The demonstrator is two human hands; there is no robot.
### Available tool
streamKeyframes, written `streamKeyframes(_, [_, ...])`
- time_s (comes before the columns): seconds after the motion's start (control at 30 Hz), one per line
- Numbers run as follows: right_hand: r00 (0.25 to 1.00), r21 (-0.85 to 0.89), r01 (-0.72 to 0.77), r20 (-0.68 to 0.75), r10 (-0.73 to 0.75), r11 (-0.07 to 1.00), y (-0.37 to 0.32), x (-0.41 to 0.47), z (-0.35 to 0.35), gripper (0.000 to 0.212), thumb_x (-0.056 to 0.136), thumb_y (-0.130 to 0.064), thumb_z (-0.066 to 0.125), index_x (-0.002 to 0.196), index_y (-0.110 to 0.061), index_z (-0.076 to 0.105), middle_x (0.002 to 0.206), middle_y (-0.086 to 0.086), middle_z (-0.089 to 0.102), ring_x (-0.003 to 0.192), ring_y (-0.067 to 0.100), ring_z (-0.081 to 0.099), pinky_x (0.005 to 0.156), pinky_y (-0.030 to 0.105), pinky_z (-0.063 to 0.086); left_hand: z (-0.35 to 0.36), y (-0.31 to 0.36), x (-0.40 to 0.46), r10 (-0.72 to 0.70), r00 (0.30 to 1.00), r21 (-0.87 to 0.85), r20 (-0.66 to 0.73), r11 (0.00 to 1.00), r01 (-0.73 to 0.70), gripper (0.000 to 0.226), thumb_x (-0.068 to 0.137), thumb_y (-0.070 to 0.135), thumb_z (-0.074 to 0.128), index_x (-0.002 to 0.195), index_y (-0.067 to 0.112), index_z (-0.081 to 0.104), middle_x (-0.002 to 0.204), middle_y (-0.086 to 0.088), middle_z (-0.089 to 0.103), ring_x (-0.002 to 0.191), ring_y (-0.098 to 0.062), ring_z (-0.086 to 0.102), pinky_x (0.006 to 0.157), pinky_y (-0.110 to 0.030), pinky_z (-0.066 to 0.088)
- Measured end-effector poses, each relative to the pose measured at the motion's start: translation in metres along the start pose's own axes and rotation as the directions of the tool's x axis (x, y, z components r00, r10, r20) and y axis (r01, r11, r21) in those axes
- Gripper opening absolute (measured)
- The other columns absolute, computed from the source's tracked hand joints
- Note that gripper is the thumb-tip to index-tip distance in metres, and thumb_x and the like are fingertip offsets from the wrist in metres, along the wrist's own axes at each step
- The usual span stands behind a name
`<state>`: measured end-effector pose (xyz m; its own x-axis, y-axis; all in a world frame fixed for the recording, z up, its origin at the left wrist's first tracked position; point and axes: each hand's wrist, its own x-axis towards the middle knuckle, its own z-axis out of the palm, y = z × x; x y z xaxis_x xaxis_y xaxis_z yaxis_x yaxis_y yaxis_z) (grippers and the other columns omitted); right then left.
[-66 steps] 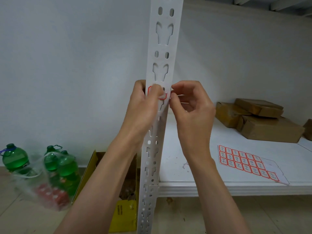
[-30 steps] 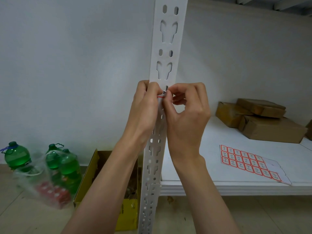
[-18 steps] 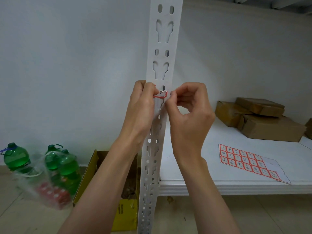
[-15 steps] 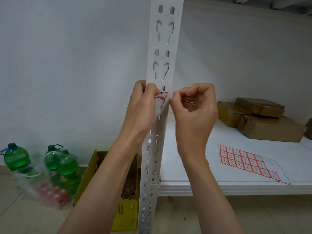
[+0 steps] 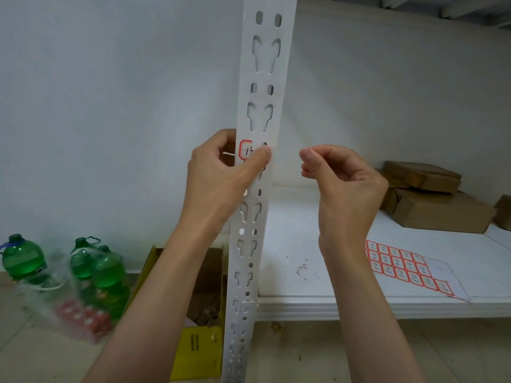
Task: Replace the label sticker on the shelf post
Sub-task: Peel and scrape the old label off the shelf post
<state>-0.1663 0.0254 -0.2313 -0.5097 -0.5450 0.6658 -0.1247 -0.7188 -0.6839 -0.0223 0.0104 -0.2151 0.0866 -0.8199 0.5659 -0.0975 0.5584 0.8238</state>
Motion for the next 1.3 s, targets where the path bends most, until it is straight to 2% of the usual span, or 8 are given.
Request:
streamKeyframes(0.07, [0.989, -0.097, 0.132, 0.073, -0.125, 0.987, 0.002, -0.003, 0.001, 0.006, 0.086, -0.012, 0.078, 0.091, -0.015, 0.078, 0.084, 0.002, 0.074, 0.076, 0.014, 0.071, 0.074, 0.024, 0.058, -0.003, 0.001, 0.002, 0.002, 1.0, -0.053, 0.022, 0.999, -0.001, 0.025, 0.079, 0.044, 0.062, 0.083, 0.021, 0.068, 0.095, -0.013, 0.072, 0.086, -0.032, 0.067, 0.072, -0.041, 0.054])
streamKeyframes(0.13, [0.961, -0.176, 0.259, 0.15, -0.234, 0.95, 0.004, -0.006, 0.003, 0.01, 0.087, -0.012, 0.077, 0.097, -0.014, 0.077, 0.09, -0.001, 0.074, 0.083, 0.011, 0.07, 0.075, 0.018, 0.055, -0.005, 0.001, 0.003, 0.002, 1.0, -0.071, 0.031, 0.998, 0.0, 0.037, 0.076, 0.051, 0.052, 0.076, 0.015, 0.062, 0.097, -0.026, 0.064, 0.084, -0.038, 0.061, 0.075, -0.042, 0.046])
streamKeyframes(0.3, [0.899, -0.29, 0.435, 0.188, -0.395, 0.852, 0.008, -0.011, 0.016, 0.02, 0.087, -0.013, 0.078, 0.106, -0.01, 0.075, 0.096, -0.007, 0.068, 0.086, 0.003, 0.067, 0.078, 0.01, 0.052, -0.004, 0.0, 0.002, 0.005, 1.0, -0.041, 0.021, 0.999, -0.004, 0.033, 0.097, 0.033, 0.048, 0.068, 0.03, 0.063, 0.089, -0.003, 0.071, 0.094, -0.023, 0.065, 0.092, -0.049, 0.054])
streamKeyframes(0.43, [0.876, -0.331, 0.481, 0.153, -0.457, 0.812, 0.009, -0.016, 0.025, 0.017, 0.086, -0.01, 0.079, 0.103, -0.008, 0.077, 0.097, 0.002, 0.072, 0.085, 0.004, 0.065, 0.079, 0.007, 0.051, -0.003, 0.001, 0.002, 0.008, 0.999, -0.045, 0.037, 0.999, -0.006, 0.022, 0.085, 0.04, 0.049, 0.074, 0.028, 0.063, 0.088, -0.002, 0.069, 0.094, -0.026, 0.065, 0.089, -0.049, 0.057])
streamKeyframes(0.6, [0.831, -0.376, 0.548, 0.139, -0.539, 0.748, 0.011, -0.018, 0.028, 0.014, 0.084, -0.006, 0.08, 0.098, -0.003, 0.078, 0.093, 0.01, 0.072, 0.086, 0.006, 0.063, 0.078, 0.01, 0.053, -0.004, -0.001, 0.002, 0.021, 0.998, -0.062, 0.051, 0.998, -0.018, 0.017, 0.085, 0.038, 0.052, 0.072, 0.033, 0.06, 0.077, 0.013, 0.065, 0.082, -0.015, 0.063, 0.085, -0.043, 0.057])
streamKeyframes(0.8, [0.81, -0.389, 0.576, 0.156, -0.565, 0.719, 0.012, -0.018, 0.031, 0.01, 0.086, -0.008, 0.077, 0.094, -0.001, 0.076, 0.091, 0.011, 0.071, 0.083, 0.015, 0.066, 0.075, 0.017, 0.056, -0.003, -0.003, 0.003, 0.01, 0.998, -0.07, 0.062, 0.998, -0.006, 0.014, 0.084, 0.038, 0.053, 0.08, 0.029, 0.063, 0.088, 0.004, 0.068, 0.087, -0.017, 0.063, 0.086, -0.042, 0.056])
streamKeyframes(1.07, [0.808, -0.399, 0.578, 0.161, -0.566, 0.712, 0.015, -0.016, 0.032, 0.009, 0.087, -0.008, 0.076, 0.093, -0.002, 0.074, 0.091, 0.011, 0.069, 0.081, 0.017, 0.065, 0.074, 0.018, 0.055, -0.001, -0.004, 0.004, -0.02, 0.999, -0.065, 0.045, 0.998, 0.023, 0.029, 0.082, 0.04, 0.052, 0.095, 0.019, 0.067, 0.099, -0.003, 0.071, 0.096, -0.026, 0.065, 0.089, -0.044, 0.057])
streamKeyframes(1.3, [0.817, -0.375, 0.571, 0.169, -0.552, 0.731, 0.015, -0.015, 0.032, 0.005, 0.087, -0.004, 0.075, 0.091, -0.003, 0.073, 0.09, 0.01, 0.068, 0.08, 0.017, 0.063, 0.072, 0.019, 0.054, 0.0, -0.003, 0.003, -0.015, 0.999, -0.053, 0.041, 0.998, 0.017, 0.029, 0.081, 0.041, 0.051, 0.093, 0.019, 0.065, 0.098, -0.004, 0.069, 0.096, -0.025, 0.064, 0.09, -0.044, 0.057])
